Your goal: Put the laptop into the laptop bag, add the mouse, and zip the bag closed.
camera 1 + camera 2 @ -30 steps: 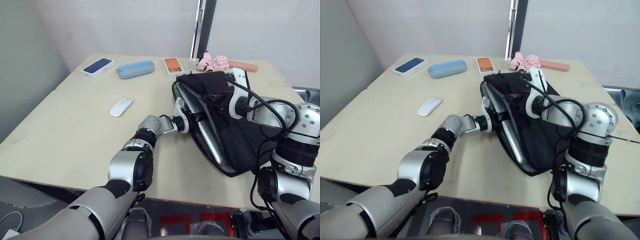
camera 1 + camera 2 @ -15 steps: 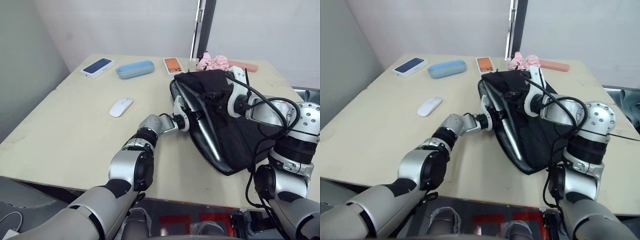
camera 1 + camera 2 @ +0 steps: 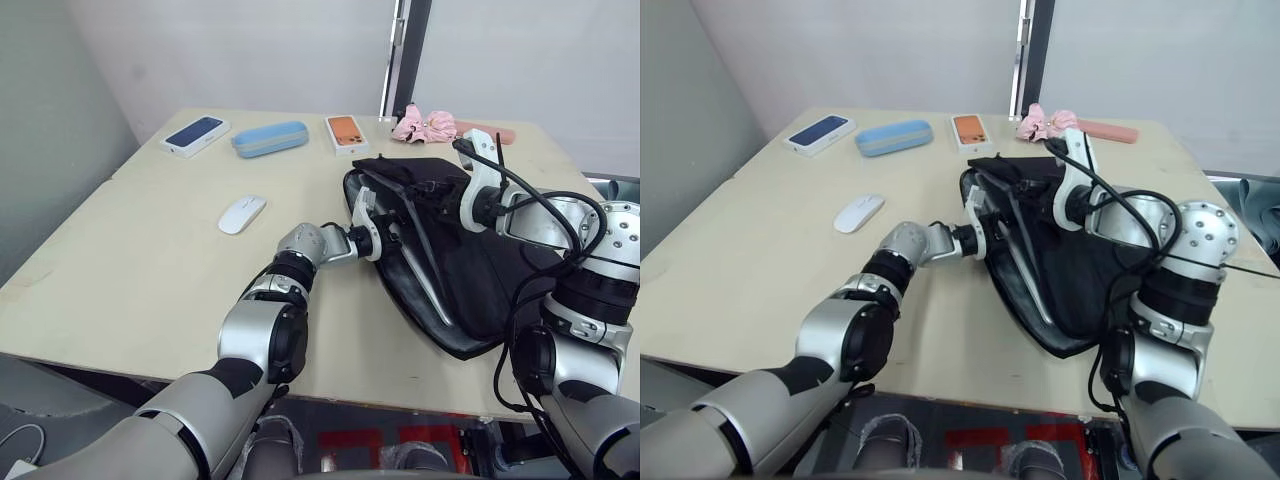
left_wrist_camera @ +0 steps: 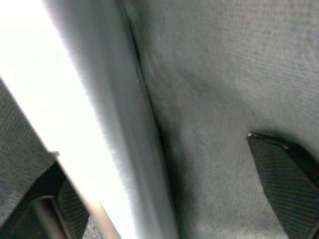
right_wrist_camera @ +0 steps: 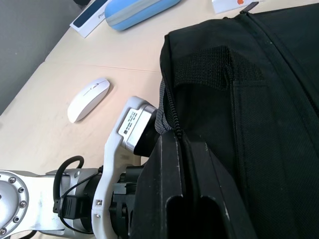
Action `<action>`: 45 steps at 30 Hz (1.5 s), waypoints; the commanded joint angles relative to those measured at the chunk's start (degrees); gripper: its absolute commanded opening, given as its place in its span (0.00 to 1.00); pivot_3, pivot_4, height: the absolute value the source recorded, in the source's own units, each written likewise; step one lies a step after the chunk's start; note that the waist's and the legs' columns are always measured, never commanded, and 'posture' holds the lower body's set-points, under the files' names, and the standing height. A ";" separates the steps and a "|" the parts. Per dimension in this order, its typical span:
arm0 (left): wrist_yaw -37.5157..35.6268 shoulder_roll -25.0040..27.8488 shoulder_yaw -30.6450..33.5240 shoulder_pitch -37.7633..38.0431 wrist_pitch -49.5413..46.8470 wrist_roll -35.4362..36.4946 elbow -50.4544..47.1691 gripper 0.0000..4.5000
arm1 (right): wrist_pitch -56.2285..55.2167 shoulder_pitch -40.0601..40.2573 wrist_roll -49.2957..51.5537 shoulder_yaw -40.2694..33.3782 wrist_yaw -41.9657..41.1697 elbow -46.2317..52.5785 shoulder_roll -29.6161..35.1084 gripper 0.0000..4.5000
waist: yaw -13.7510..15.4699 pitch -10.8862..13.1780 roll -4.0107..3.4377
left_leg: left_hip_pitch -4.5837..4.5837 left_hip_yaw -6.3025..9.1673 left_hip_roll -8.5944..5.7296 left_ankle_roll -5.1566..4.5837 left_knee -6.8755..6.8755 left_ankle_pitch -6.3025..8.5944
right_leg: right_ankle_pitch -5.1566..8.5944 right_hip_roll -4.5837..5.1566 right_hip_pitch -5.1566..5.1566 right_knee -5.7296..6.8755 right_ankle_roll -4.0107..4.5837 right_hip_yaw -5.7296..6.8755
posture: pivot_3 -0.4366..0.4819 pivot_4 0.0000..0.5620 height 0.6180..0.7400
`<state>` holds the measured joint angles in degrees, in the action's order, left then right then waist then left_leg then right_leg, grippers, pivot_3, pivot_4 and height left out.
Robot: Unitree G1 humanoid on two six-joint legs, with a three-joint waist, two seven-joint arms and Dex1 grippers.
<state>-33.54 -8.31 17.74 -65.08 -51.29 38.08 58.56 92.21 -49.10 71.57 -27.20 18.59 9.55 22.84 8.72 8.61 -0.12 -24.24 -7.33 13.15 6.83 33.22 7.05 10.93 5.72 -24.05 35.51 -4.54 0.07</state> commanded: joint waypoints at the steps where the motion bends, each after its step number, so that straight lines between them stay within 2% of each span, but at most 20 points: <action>1: -3.41 -1.88 -3.45 0.26 -3.65 0.50 -9.89 1.00 | 0.29 -1.75 1.18 -0.79 -0.49 0.70 0.92 0.00 | 0.04 0.00 0.00 | 0.00 0.00 0.00 0.00 0.00 0.00 | 0.00 0.00 0.00 0.00 0.00 0.00 | 0.48 0.27 1.00; 11: -7.16 11.93 -11.08 7.80 -18.82 1.50 -29.91 1.00 | 0.20 -1.97 0.18 -0.78 -1.82 -0.23 2.48 0.00 | -0.26 -0.01 -0.02 | 0.07 0.00 0.02 0.05 0.01 -0.03 | 0.01 -0.02 0.00 0.10 0.00 -0.01 | 0.48 0.27 1.00; 19: -12.20 25.29 -9.91 11.90 -24.33 5.82 -44.81 1.00 | -0.18 -2.39 -1.01 0.29 -3.06 -0.99 2.74 0.00 | -0.38 -0.03 -0.05 | 0.08 0.01 0.02 0.09 0.04 -0.05 | 0.01 -0.02 0.01 0.14 0.00 -0.01 | 0.48 0.27 1.00; 23: -23.17 36.04 -10.00 17.10 -20.47 9.73 -56.78 1.00 | -0.55 -2.02 -2.88 1.42 -4.37 -1.09 2.91 0.00 | -0.56 -0.03 -0.06 | 0.07 0.01 0.03 0.11 0.02 -0.05 | 0.02 -0.03 -0.01 0.12 0.01 -0.01 | 0.48 0.27 1.00; 25: -28.79 42.55 -10.44 20.92 -15.96 8.94 -61.09 1.00 | -1.47 -0.89 -4.77 3.79 -6.72 -0.15 3.93 0.00 | -0.89 -0.05 -0.10 | 0.08 0.00 0.05 0.14 -0.04 -0.05 | 0.05 -0.05 -0.03 0.12 0.03 0.00 | 0.48 0.27 1.00; 30: -37.78 54.57 -10.64 27.57 -11.00 8.70 -64.68 1.00 | -7.26 2.61 -10.72 10.33 -13.93 1.84 6.66 0.00 | -0.41 -0.08 -0.13 | 0.10 0.02 0.06 0.21 -0.09 -0.06 | 0.10 -0.06 -0.02 0.12 -0.01 0.04 | 0.48 0.27 1.00; 33: -42.67 61.69 -7.14 33.04 -5.00 7.11 -65.23 1.00 | -12.17 6.12 -14.79 15.20 -20.23 1.51 7.83 0.00 | -0.40 -0.09 -0.14 | 0.11 0.02 0.06 0.24 -0.08 -0.08 | 0.16 -0.05 -0.02 0.13 0.10 0.03 | 0.48 0.27 1.00; 35: -42.77 63.80 -4.43 34.71 -3.36 7.67 -64.63 1.00 | -14.61 7.35 -16.84 16.94 -23.27 0.73 8.26 0.00 | -0.29 -0.09 -0.14 | 0.12 0.03 0.06 0.26 -0.09 -0.09 | 0.33 -0.05 -0.02 0.14 0.38 0.03 | 0.48 0.27 1.00; 36: -42.69 64.36 -3.07 35.49 -2.62 8.02 -64.66 1.00 | -15.21 7.61 -17.35 17.21 -24.54 0.29 8.31 0.14 | -0.19 -0.09 -0.14 | 0.11 0.04 0.06 0.27 -0.09 -0.11 | 0.38 -0.04 -0.03 0.16 0.47 0.04 | 0.48 0.27 1.00; 41: -41.33 66.64 1.03 41.20 6.01 3.25 -64.07 1.00 | -15.42 7.93 -17.66 18.05 -31.96 -2.47 8.51 0.50 | -0.89 -0.12 -0.13 | 0.17 0.03 0.06 0.26 -0.05 -0.13 | 0.40 -0.03 -0.02 0.27 0.52 0.01 | 0.48 0.27 1.00; 45: -37.99 65.32 4.00 41.90 7.93 4.05 -62.98 1.00 | -17.12 8.09 -21.05 19.68 -35.83 -5.16 9.94 0.80 | -1.25 -0.12 -0.13 | 0.17 0.04 0.10 0.28 -0.03 -0.15 | 0.41 -0.07 -0.04 0.34 0.55 0.01 | 0.48 0.27 1.00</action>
<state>-72.76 56.78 18.26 -22.84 -44.83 41.68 -4.55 76.53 -40.76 51.54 -7.43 -15.36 4.56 31.55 7.47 8.48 -0.25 -24.08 -7.29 13.25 7.11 33.20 6.90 11.33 5.64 -24.09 35.86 -3.99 0.08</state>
